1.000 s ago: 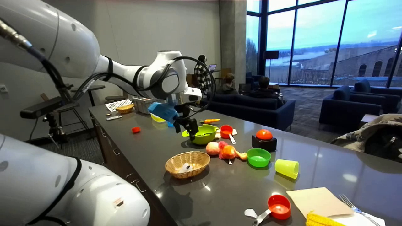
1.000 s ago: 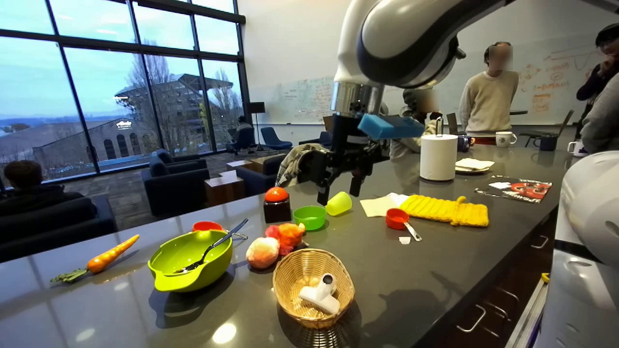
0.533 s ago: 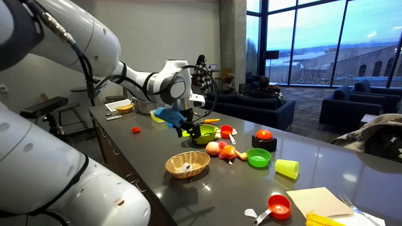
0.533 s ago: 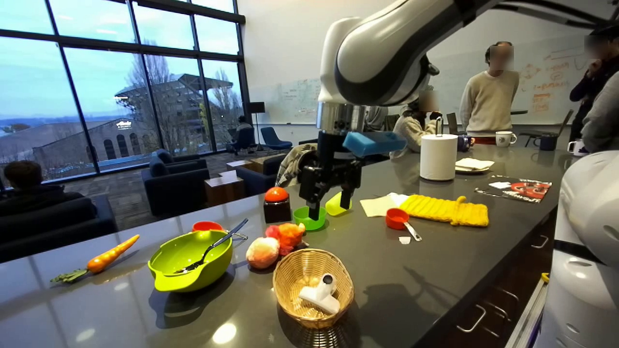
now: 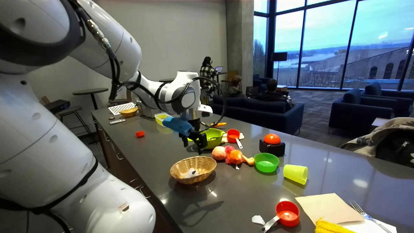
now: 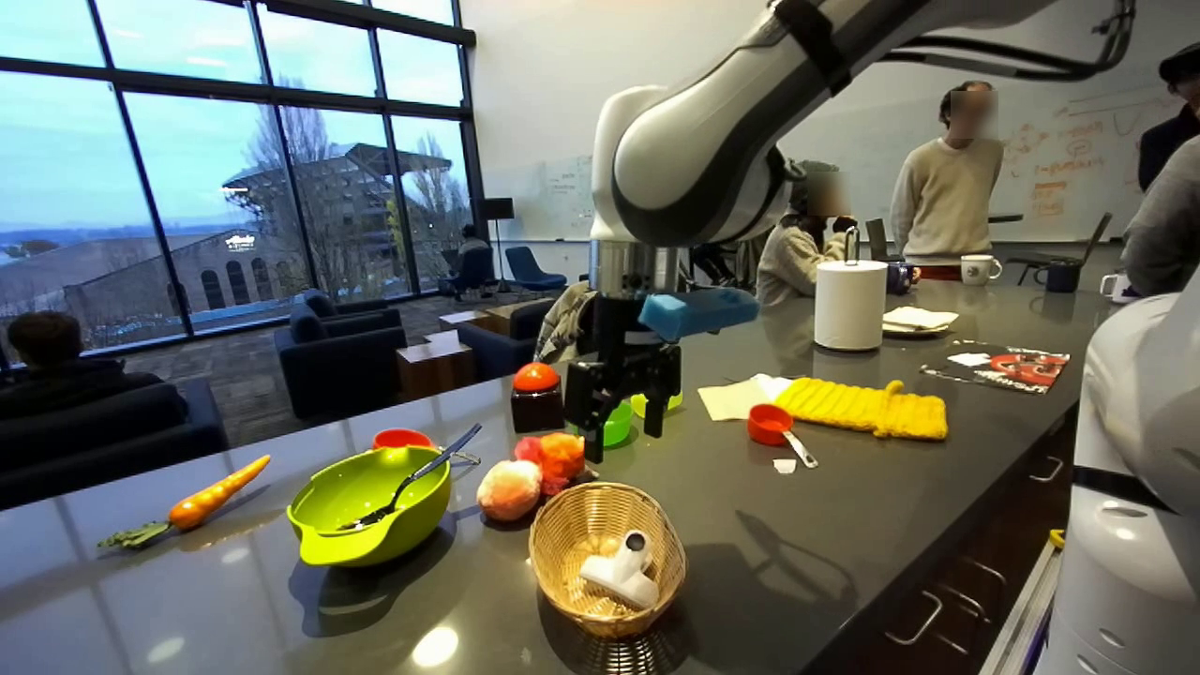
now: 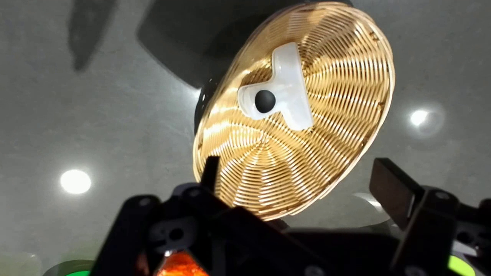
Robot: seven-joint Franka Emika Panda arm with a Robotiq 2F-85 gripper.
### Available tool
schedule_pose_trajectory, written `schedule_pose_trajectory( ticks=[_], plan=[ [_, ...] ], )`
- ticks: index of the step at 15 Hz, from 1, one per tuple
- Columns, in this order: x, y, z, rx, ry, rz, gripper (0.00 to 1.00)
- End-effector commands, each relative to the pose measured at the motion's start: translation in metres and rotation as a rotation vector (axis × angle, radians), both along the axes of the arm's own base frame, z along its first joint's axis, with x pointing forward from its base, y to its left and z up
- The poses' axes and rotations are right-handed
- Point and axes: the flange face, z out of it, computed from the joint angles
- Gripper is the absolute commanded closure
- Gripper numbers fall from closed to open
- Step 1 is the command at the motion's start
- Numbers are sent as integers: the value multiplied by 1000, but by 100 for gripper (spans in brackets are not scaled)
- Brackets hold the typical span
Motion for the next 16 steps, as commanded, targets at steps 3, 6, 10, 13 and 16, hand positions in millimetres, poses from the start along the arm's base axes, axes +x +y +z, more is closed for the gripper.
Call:
schedule_pose_trajectory(
  ticks=[3,6,10,13,16],
  plan=[
    [18,2,-22,14,4,12,0],
    [23,2,-31,18,15,8,0],
    [28,4,-42,22,55,7,0],
    [31,7,-46,32,76,7,0],
    [34,9,-53,39,91,9,0]
  ],
)
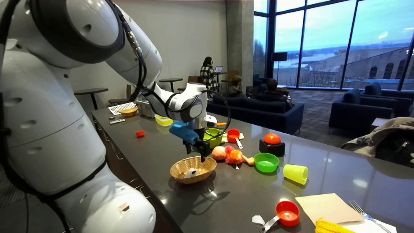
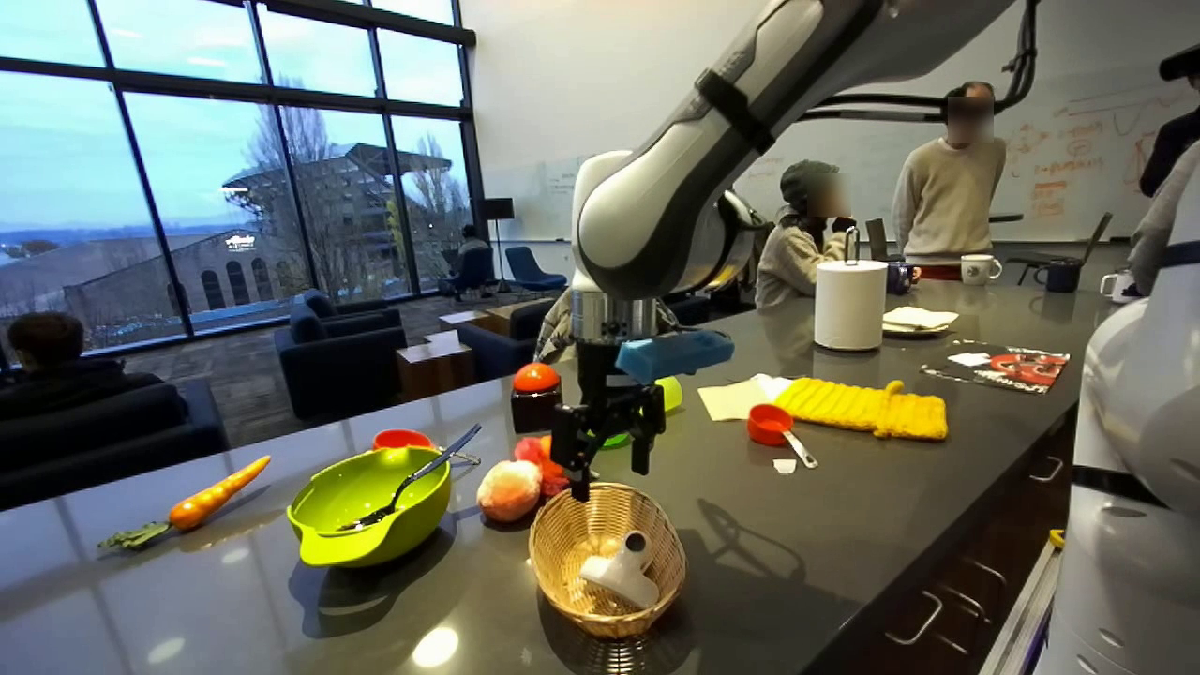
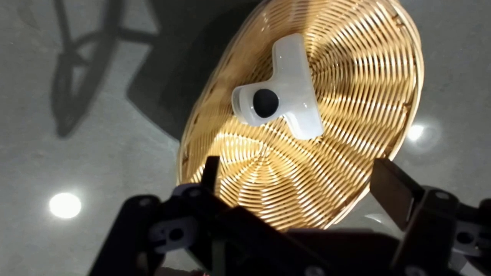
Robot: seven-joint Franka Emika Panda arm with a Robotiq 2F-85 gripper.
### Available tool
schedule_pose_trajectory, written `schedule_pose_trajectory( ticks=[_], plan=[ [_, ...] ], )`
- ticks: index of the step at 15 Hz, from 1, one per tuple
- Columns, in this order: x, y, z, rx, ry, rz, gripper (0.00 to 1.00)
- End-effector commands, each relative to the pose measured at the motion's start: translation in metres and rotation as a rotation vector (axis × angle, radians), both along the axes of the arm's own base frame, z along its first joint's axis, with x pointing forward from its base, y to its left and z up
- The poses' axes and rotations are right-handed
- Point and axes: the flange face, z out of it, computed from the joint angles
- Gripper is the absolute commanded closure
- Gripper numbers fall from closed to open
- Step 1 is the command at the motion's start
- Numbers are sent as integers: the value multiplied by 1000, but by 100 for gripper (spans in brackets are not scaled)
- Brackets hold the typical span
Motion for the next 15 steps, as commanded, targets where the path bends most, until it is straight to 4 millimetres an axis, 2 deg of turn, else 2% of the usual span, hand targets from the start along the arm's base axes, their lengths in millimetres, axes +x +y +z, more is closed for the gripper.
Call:
schedule_pose_trajectory(
  ticks=[1,15],
  plan=[
    [5,4,-6,22,27,8,0],
    [-4,10,-36,61,110,-9,0]
  ],
)
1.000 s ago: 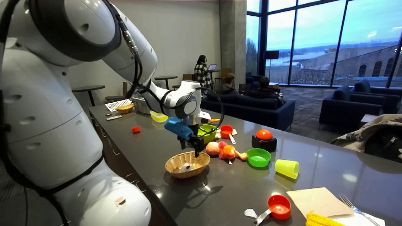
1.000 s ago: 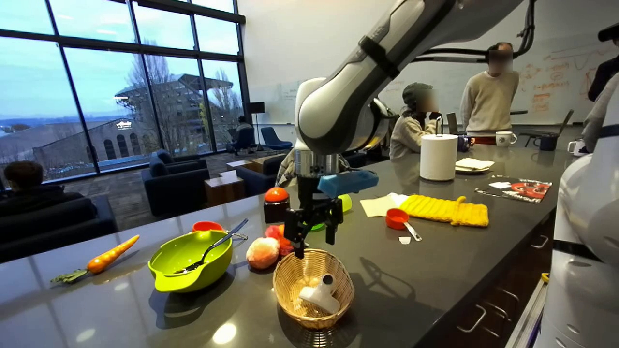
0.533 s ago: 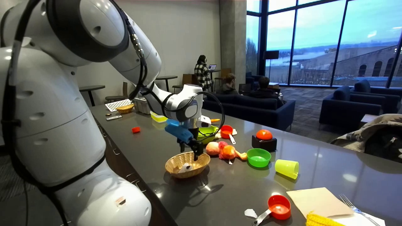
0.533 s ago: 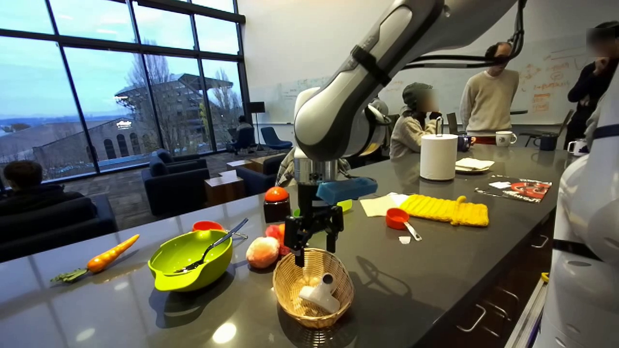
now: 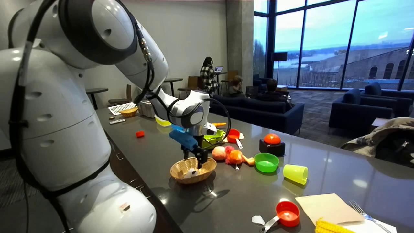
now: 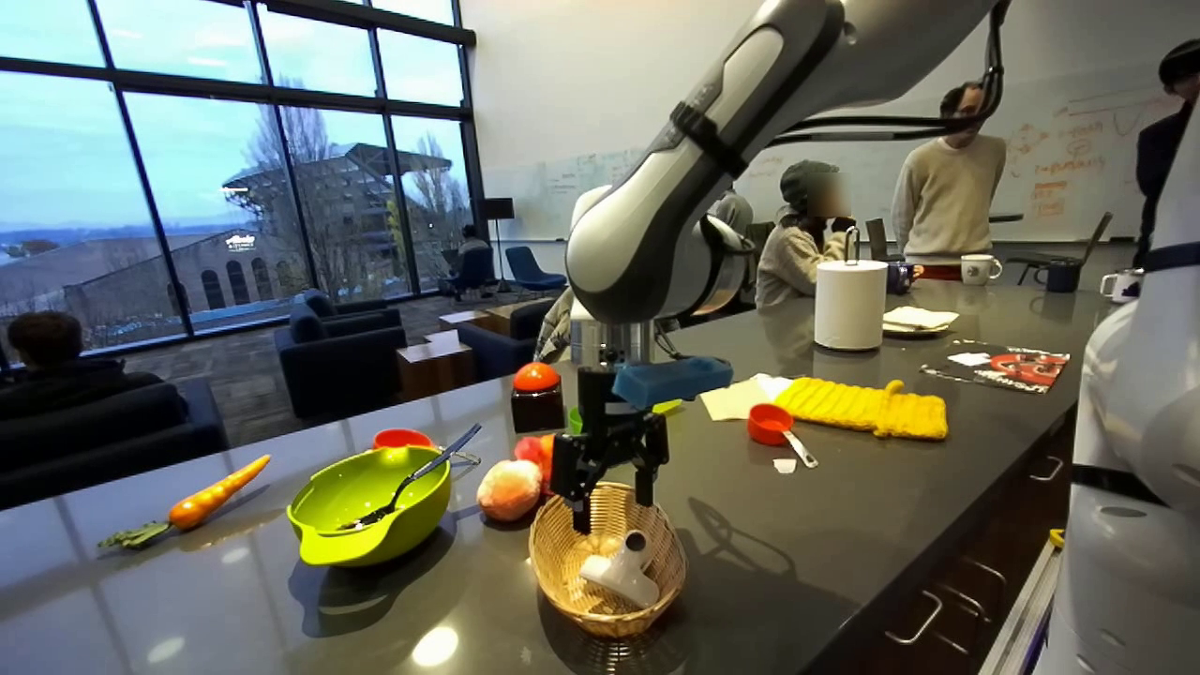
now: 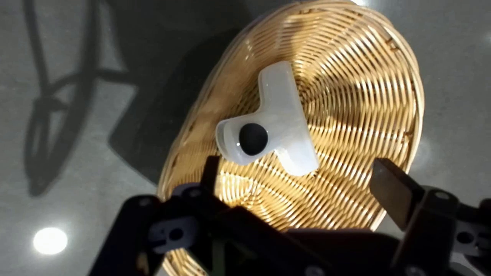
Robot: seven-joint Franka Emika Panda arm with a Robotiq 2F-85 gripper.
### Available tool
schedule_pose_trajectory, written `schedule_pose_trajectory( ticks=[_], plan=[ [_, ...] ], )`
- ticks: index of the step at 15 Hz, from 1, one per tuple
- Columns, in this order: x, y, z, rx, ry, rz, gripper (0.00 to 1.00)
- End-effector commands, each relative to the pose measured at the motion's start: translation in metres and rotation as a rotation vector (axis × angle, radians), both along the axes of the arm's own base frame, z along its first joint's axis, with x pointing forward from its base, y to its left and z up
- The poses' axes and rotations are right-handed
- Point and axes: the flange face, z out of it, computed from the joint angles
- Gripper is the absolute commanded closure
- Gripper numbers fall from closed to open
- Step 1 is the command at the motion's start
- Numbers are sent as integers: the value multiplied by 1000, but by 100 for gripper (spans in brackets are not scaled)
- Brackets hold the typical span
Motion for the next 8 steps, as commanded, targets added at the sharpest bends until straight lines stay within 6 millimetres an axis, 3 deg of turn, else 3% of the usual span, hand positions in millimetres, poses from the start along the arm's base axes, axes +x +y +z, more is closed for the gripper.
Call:
schedule_pose_trajectory(
  ticks=[1,8],
  plan=[
    [-3,6,-8,26,27,11,0],
    [-1,1,-19,26,33,22,0]
  ],
)
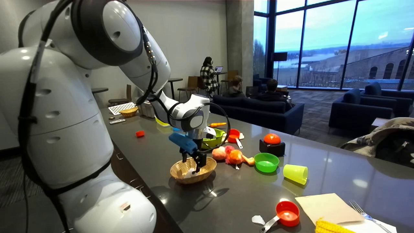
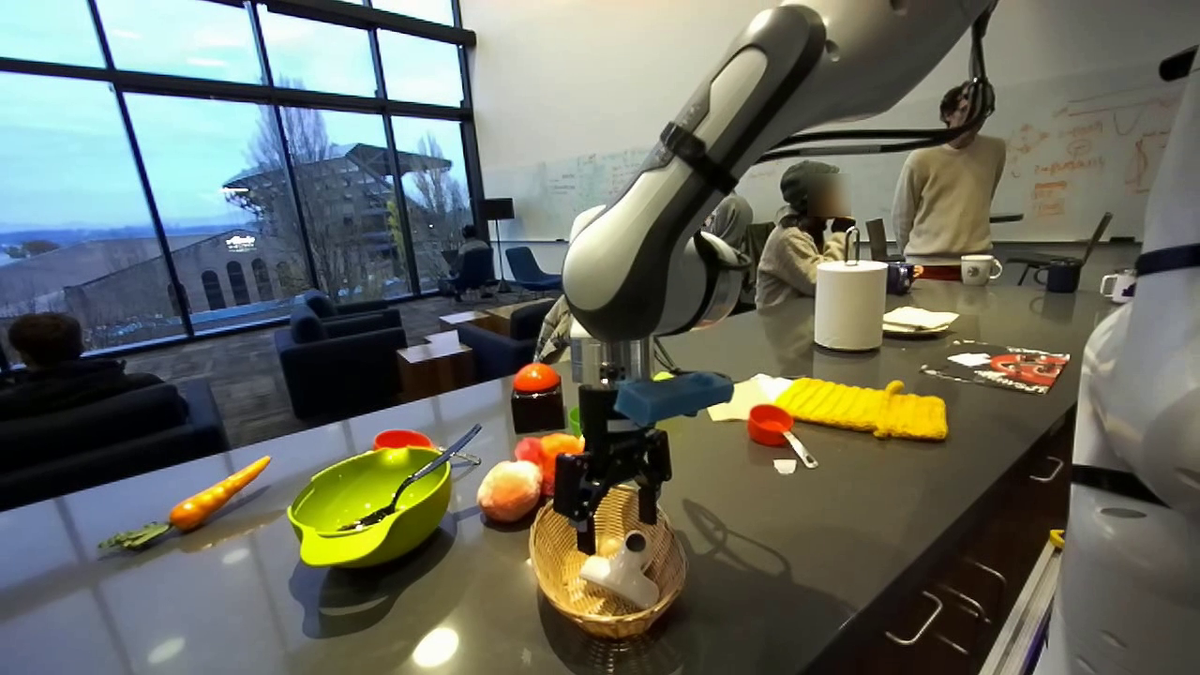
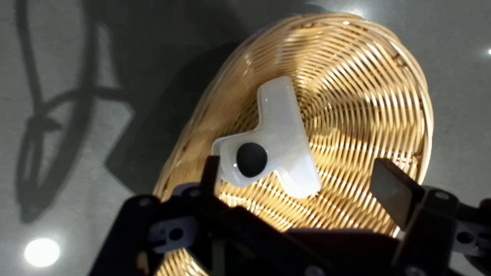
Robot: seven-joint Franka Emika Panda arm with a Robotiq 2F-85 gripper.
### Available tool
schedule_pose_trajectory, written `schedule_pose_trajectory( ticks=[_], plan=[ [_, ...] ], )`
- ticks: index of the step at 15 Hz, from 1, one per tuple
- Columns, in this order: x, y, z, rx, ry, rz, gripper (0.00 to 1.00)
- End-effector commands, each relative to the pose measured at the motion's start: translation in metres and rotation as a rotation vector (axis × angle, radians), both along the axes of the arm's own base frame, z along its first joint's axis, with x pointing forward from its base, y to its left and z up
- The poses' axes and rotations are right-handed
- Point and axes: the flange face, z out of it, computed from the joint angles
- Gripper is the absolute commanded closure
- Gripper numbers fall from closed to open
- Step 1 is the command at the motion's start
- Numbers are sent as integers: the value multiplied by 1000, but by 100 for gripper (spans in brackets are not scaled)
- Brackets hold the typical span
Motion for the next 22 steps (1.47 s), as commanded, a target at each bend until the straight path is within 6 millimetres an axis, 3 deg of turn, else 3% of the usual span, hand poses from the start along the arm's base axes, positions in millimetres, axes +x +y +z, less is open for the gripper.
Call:
schedule_pose_trajectory(
  ticks=[1,17,18,19,22],
  plan=[
    [1,-3,-3,22,-1,5,0],
    [7,-6,-19,59,12,27,0],
    [7,-7,-20,59,14,27,9],
    [7,-7,-21,56,15,27,26],
    [7,-9,-21,64,17,21,48]
  ],
)
